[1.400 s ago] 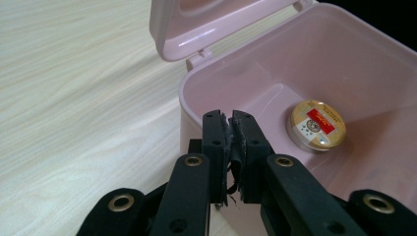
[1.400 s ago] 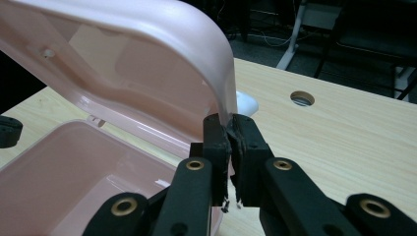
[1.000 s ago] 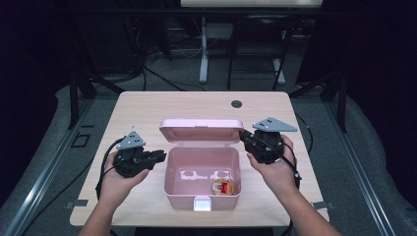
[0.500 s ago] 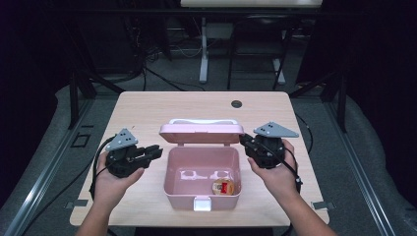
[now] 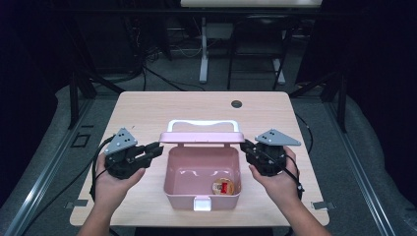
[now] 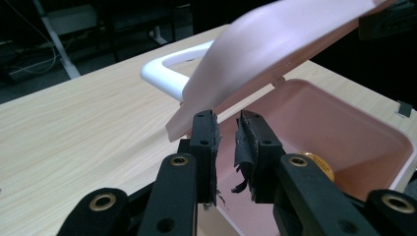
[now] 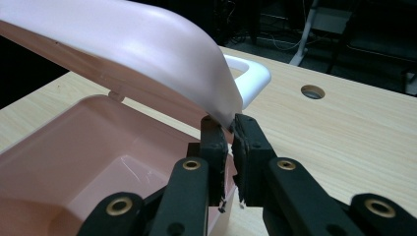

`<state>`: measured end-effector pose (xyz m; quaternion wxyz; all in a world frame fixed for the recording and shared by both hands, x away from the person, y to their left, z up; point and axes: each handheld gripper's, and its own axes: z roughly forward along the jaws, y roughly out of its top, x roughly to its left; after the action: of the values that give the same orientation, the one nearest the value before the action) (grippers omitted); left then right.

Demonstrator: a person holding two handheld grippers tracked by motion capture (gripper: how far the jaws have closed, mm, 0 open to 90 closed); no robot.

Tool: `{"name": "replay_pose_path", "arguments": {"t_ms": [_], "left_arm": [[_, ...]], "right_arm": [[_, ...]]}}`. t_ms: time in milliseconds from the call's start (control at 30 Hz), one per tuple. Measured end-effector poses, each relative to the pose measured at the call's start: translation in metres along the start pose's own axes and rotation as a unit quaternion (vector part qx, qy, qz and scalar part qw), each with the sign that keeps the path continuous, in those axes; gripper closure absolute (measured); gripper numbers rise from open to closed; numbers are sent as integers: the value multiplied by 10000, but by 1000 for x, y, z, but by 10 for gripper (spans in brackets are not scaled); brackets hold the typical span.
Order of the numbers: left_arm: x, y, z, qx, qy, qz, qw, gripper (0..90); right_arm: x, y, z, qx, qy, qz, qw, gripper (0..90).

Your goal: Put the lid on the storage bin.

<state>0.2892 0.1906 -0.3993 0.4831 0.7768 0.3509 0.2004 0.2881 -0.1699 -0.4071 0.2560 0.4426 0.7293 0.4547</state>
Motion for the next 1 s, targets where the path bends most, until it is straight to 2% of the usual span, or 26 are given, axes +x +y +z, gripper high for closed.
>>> {"name": "replay_pose_path", "arguments": {"t_ms": [133, 567, 833, 1000], "left_arm": [[0, 0, -2, -47, 36, -37, 10000, 767], [-2, 6, -3, -71, 29, 19, 10000, 789], [-5, 11, -3, 64, 115, 114, 9998, 803], [-5, 14, -6, 182, 74, 174, 9997, 808]], "right_arm": [[0, -1, -1, 0, 9, -2, 10000, 831], [-1, -3, -2, 20, 83, 28, 10000, 827], [-1, -3, -3, 21, 127, 67, 9999, 826], [-1, -4, -4, 33, 169, 62, 9998, 823]]}}
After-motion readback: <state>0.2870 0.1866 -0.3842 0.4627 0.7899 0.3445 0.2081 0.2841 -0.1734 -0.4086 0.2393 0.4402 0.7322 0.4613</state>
